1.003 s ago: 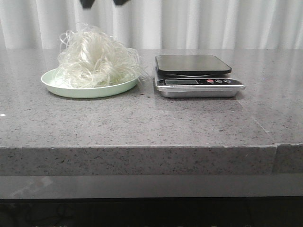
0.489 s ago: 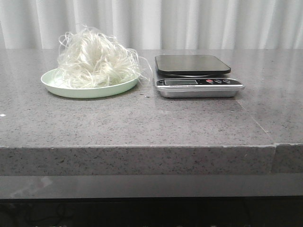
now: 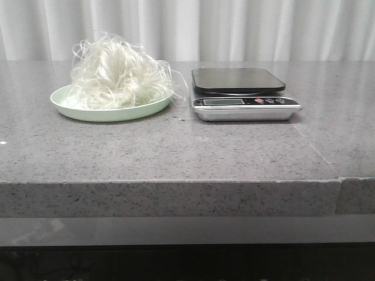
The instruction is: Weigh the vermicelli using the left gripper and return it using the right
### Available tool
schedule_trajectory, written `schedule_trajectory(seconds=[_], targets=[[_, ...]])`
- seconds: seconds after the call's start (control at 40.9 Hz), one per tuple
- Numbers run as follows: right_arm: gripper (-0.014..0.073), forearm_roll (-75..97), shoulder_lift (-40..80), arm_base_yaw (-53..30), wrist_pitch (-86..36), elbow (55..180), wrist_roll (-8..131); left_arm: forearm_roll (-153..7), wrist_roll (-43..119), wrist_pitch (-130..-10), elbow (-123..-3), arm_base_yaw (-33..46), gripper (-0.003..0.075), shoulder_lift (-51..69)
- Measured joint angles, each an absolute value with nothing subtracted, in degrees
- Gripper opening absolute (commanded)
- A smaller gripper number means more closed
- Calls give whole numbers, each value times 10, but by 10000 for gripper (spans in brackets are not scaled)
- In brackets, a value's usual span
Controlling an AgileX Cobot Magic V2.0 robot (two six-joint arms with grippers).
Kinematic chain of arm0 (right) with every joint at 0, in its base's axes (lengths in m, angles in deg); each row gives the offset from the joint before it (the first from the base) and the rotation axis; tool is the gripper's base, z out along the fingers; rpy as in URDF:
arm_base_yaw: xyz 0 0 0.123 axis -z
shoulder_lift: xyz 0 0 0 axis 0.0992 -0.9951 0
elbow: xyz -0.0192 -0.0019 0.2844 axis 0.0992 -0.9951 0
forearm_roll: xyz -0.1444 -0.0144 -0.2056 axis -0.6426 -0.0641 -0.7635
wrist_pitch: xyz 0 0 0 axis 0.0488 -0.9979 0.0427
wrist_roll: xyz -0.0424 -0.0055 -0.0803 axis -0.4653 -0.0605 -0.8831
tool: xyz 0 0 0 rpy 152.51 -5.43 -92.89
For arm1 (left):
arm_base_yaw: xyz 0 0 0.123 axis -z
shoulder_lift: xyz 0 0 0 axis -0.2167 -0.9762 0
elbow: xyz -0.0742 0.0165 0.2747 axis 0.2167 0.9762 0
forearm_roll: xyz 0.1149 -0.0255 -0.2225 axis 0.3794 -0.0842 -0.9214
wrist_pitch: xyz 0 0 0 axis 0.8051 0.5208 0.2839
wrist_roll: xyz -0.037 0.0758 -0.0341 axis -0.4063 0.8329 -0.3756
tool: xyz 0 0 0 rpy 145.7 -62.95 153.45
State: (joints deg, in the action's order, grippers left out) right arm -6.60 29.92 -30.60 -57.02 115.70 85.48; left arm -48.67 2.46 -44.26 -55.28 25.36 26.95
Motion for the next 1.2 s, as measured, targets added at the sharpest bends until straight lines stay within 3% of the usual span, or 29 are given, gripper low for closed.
schedule_trajectory(seconds=[0.171,0.318,0.636,0.783,1.198], targets=[[514,-66,398,-306,-588,1088,856,-487,25,-443,-553,254,499,269],[492,-66,451,-306,-610,1048,856,-487,25,-443,-553,254,429,269],[159,-66,473,-306,-627,1039,856,-487,25,-443,-553,254,221,269],[159,-66,473,-306,-627,1039,856,-487,25,-443,-553,254,145,269],[159,-66,473,-306,-631,1039,856,-487,25,-443,-553,254,146,269]])
